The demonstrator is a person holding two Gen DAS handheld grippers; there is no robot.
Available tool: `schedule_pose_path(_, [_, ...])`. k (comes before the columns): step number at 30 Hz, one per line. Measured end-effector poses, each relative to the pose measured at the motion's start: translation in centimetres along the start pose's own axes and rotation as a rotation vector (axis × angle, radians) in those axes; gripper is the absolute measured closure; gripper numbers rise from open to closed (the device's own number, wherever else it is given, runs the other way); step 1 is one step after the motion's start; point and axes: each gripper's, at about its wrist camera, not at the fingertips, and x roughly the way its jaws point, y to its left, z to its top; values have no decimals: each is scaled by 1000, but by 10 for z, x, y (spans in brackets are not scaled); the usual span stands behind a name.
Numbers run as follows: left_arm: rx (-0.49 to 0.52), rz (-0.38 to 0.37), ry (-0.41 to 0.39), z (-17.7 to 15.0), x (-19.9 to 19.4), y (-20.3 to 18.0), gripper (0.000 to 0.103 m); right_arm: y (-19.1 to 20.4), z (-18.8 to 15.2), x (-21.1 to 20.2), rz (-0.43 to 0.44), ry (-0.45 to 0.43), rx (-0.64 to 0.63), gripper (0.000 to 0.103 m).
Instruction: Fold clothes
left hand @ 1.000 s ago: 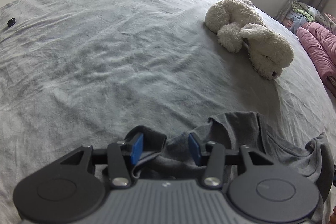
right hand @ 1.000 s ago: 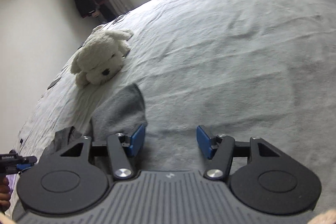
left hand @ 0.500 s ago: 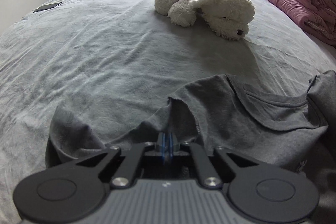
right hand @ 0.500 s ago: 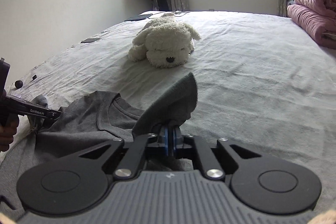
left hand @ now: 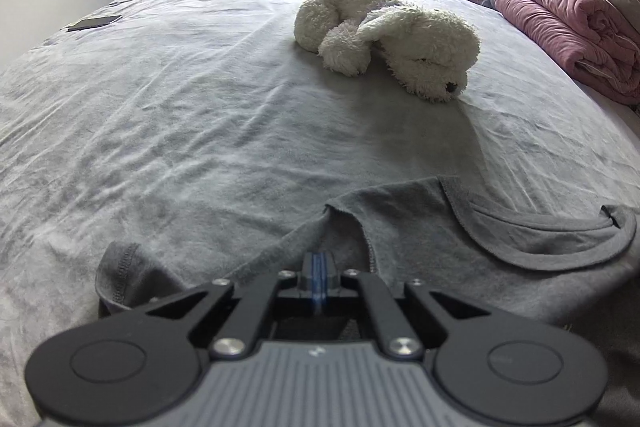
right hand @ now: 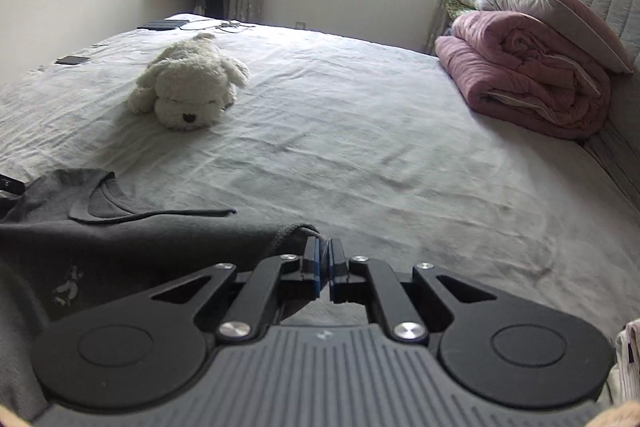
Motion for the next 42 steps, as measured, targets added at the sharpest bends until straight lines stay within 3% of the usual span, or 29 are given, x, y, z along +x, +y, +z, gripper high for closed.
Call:
schedule_pose_path(3, [-20,-3,23,1,4,5,100,-6,-16,24,-3,76,22,96])
schedule_pose_path(6, [-51,-41,0,6,0,13,98,-18,-15,31,119,70,121,91])
schedule_pose_path(8, [-67,-85,-34,12,-4,16,83,-28,-11,34,152,61,178,85])
schedule_pose_path(10, [-76,-132,-64,18,-6,18,68,-38,-6,37,186,52,235,60])
schedule_pose_path(11, [-64,-161,-67,21,-5,15,66,-43,-3,38,203,48,263,56])
schedule_pose_path(14, [15,-218,-70,27,1,2,56,-49,-2,48,190,62,255,55])
schedule_pose_path(17, [113,-212,-56,30,17,-14,44,-55,-3,60,198,73,251,55])
schedule_pose_path(21, [190,-189,-6,31,44,-29,44,-60,-11,80,318,128,314,55])
schedule_pose_path(24, [284,-137,-13,20,50,-41,46,-42,-20,89,353,157,221,49])
schedule_pose_path(25, [307,-129,-22,19,48,-43,55,-35,-20,88,344,152,164,49])
schedule_pose_path(26, [329,-123,-32,17,46,-45,69,-28,-19,87,336,148,109,49])
schedule_pose_path(27, [338,-116,-37,17,44,-45,77,-22,-19,85,335,148,73,55])
schedule_pose_path(28, [340,-114,-38,17,43,-45,88,-16,-18,83,334,148,38,75])
schedule_pose_path(29, [340,-117,-41,17,42,-45,96,-11,-18,80,324,144,12,86])
schedule_pose_path(30, [340,-120,-45,17,41,-45,96,-6,-18,77,315,139,-13,88])
schedule_pose_path(33, [363,-111,-78,17,35,-50,98,4,-17,67,255,102,-83,90])
schedule_pose_path(37, [329,-116,-168,28,15,-55,99,1,-5,46,152,-13,-107,91])
schedule_pose_path(42, [313,-112,-284,46,-8,-77,99,5,8,24,-26,-139,-213,92])
